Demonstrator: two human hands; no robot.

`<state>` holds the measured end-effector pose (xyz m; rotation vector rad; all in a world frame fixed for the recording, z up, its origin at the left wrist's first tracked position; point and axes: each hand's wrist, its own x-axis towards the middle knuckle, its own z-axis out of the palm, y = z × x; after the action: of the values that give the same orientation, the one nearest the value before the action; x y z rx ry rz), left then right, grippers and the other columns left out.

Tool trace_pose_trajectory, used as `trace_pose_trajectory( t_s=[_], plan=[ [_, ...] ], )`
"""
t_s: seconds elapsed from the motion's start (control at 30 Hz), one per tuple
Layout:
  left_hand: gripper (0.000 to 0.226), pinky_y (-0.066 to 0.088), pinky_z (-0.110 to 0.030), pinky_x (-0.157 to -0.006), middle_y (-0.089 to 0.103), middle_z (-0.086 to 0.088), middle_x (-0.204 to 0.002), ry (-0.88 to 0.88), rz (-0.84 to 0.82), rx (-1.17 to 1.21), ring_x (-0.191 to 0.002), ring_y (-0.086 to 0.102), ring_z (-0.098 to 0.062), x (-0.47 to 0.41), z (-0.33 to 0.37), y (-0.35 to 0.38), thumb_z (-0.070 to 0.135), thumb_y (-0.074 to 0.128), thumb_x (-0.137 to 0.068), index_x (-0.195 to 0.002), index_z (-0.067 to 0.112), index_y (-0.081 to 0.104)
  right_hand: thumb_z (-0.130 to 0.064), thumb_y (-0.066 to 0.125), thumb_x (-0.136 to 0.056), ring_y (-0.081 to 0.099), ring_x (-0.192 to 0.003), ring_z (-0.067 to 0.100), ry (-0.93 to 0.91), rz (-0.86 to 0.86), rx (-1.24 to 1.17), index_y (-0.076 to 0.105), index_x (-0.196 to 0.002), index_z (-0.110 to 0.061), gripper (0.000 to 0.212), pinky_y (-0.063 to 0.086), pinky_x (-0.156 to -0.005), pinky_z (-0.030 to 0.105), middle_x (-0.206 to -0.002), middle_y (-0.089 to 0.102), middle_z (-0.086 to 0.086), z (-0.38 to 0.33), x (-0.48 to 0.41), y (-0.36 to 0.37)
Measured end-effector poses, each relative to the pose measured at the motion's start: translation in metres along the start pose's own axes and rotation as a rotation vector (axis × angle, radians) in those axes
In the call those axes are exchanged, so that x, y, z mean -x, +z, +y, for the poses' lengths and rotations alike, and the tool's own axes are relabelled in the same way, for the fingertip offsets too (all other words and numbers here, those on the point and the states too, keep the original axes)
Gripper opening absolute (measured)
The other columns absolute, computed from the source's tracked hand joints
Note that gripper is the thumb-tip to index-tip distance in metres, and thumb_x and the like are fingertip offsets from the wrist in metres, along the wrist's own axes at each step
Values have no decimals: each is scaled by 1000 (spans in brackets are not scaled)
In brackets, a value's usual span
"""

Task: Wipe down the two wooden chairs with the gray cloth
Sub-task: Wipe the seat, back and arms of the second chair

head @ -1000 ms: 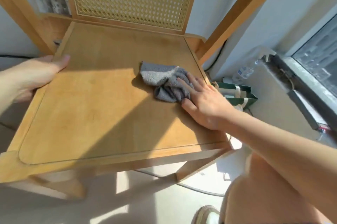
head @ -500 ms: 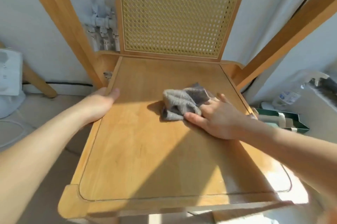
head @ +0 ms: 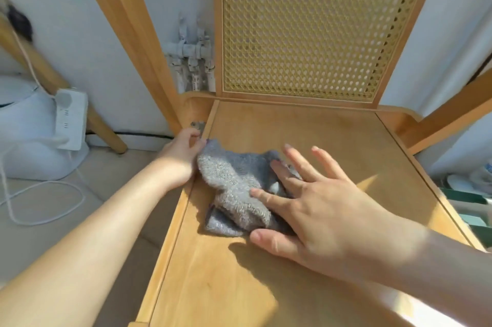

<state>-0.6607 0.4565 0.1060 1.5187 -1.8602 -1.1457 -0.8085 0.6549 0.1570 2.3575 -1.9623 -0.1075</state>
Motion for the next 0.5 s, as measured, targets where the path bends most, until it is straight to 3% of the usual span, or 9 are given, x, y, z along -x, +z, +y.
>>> trace_pose_trajectory(
  t_s=[0.03,0.07,0.1,0.2,0.33,0.43,0.5],
  plan=[
    [38,40,-28,-87,51,-2,-122,-6,-3,-31,-111,52,-23,-1,0,0,36,43,-101,-135,22,44,-60,21,-94,34,-139,37,-3,55,16,69,-112,-28,60,22,-115,51,-134,56,17,-2,-5,-1],
    [41,38,-28,-90,50,1,-124,-45,-31,12,-113,50,-22,-2,2,2,41,40,-101,-137,22,42,-52,25,-94,43,-133,35,-49,62,-43,68,-103,-21,54,29,-112,46,-126,61,15,-6,-13,2],
    [45,37,-29,-98,50,2,-130,-53,-56,47,-118,49,-22,-5,3,6,44,38,-100,-139,22,42,-47,28,-95,46,-129,32,-114,43,-124,64,-108,-17,48,32,-109,40,-126,60,12,-9,-22,8],
    [38,37,-33,-104,55,-3,-123,1,-111,153,-121,49,-23,-15,6,12,36,38,-102,-132,14,46,-36,34,-100,29,-142,21,-196,38,-351,44,-140,-12,48,22,-116,30,-150,41,7,-2,-67,23],
    [33,42,-40,-99,59,-7,-127,94,1,-134,-116,53,-31,-26,4,14,46,28,-98,-116,30,50,-35,29,-103,12,-147,13,21,27,-334,30,-149,-14,51,12,-118,32,-159,23,1,44,-155,31],
    [30,40,-36,-84,57,-14,-129,154,87,-394,-115,52,-35,-18,13,15,32,29,-101,-118,17,49,-36,23,-103,7,-148,12,171,3,-256,18,-153,-18,53,9,-117,37,-161,15,-3,67,-198,37],
    [25,36,-35,-79,55,-15,-127,229,122,-583,-114,50,-34,-14,19,15,25,32,-100,-114,11,47,-36,23,-104,4,-148,11,166,-15,-241,15,-153,-19,53,8,-118,40,-162,11,-6,63,-206,40]
  ],
)
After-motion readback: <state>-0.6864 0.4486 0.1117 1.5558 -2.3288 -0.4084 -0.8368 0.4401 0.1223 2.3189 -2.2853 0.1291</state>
